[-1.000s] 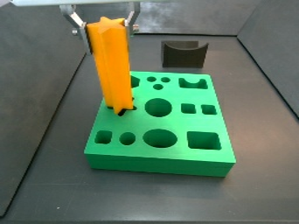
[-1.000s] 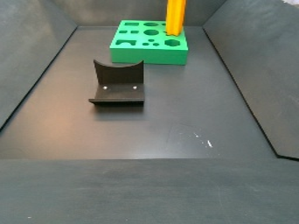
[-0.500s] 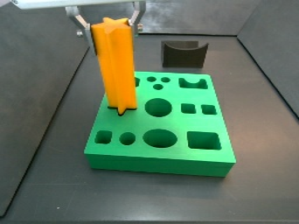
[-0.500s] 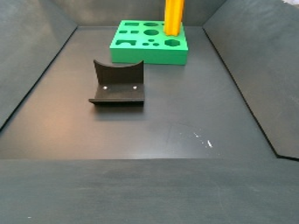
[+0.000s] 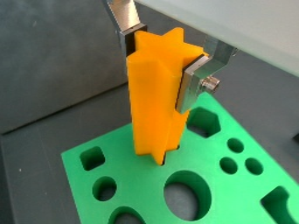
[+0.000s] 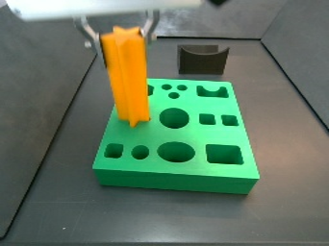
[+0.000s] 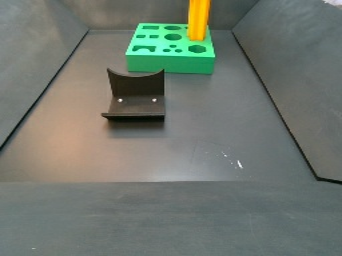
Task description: Insert the star object.
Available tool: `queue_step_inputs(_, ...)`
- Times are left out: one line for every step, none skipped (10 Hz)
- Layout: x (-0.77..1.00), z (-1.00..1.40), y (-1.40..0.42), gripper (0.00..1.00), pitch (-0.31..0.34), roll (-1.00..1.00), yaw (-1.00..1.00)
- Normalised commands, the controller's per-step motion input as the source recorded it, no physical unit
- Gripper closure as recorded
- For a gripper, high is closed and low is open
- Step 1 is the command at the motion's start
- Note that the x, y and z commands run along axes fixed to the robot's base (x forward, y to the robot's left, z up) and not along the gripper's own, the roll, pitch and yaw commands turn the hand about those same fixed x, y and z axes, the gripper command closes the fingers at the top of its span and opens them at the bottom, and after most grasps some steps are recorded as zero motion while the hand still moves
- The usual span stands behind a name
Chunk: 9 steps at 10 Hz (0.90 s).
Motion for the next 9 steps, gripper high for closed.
queue_step_inputs(0.0,-0.53,-0.02,1.0,0.0,-0.07,0.02)
queue_step_inputs(0.0,-0.41,-0.01,1.0,0.0,0.0,0.02)
queue_step_inputs(0.0,-0.35,0.0,1.0,0.0,0.01,0.06)
queue_step_inputs(0.0,-0.4,0.0,1.0,0.0,0.07,0.12)
queue_step_inputs(0.0,-0.43,0.0,1.0,0.0,0.06,0.13)
queue_step_inputs(0.0,-0.41,-0.05,1.0,0.0,0.08,0.12)
queue_step_inputs(0.0,-0.36,-0.03,1.0,0.0,0.0,0.07)
queue_step_inputs(0.01,-0.15,0.0,1.0,-0.014,-0.02,0.0)
queue_step_inputs(0.0,0.0,0.01,1.0,0.0,-0.02,0.0)
